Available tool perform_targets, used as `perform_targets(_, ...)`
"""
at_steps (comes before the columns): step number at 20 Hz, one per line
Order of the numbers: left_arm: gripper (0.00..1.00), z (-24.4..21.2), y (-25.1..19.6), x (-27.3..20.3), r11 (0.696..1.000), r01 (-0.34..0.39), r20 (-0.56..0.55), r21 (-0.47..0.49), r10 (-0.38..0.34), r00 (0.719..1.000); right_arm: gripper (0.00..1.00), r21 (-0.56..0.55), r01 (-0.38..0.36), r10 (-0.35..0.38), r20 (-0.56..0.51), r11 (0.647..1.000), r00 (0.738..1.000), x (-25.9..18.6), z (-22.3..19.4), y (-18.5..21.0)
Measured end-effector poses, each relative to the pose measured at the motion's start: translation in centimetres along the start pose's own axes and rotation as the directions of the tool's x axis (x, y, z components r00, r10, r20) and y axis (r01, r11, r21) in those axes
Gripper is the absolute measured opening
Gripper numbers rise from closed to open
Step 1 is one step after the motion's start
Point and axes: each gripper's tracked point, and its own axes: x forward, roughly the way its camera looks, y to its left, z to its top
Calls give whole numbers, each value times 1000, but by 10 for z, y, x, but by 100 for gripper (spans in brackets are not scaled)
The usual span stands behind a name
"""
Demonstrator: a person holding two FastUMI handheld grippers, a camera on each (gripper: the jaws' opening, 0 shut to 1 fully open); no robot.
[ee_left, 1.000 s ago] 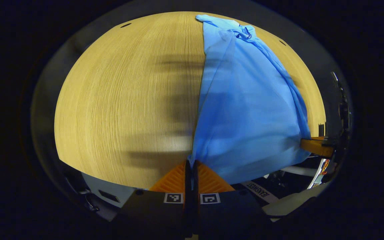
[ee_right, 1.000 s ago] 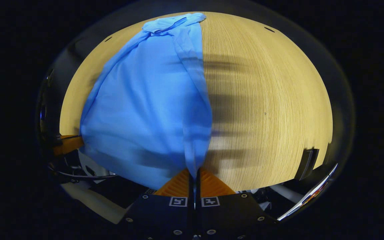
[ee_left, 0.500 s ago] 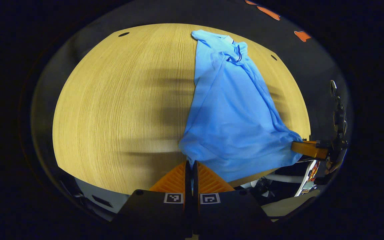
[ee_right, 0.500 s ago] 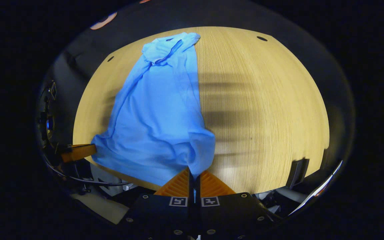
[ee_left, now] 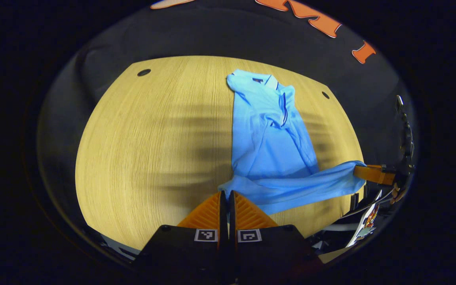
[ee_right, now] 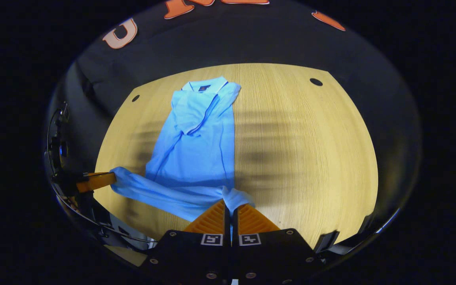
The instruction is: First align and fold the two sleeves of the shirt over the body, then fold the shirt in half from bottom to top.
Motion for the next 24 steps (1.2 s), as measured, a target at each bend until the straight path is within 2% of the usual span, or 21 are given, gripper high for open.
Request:
perform_targets(4,5,71,0,13,999,-21,68,25,19,997,0,-49,12,-9,71,999,997,14,78,-7)
perform_targets(10,5,162,11,47,998,-54,128,27,50,991,1,-98,27,-15,121,995,993,52,166,-14)
perform_targets(14,5,206,21,86,997,-80,134,18,77,988,0,-53,14,-8,110,999,994,97,195,-20)
perform_targets(17,5,218,29,122,993,-108,111,40,103,988,1,-9,16,-15,118,1000,993,133,213,-29)
perform_targets(20,5,222,44,155,989,-146,98,20,143,985,0,10,33,-33,117,999,993,166,218,-38)
perform_targets(22,5,223,49,164,989,-150,101,3,149,984,2,5,55,-55,113,998,992,175,217,-43)
perform_targets(24,8,227,54,166,985,-171,128,0,169,977,10,3,81,-81,144,997,986,176,224,-47)
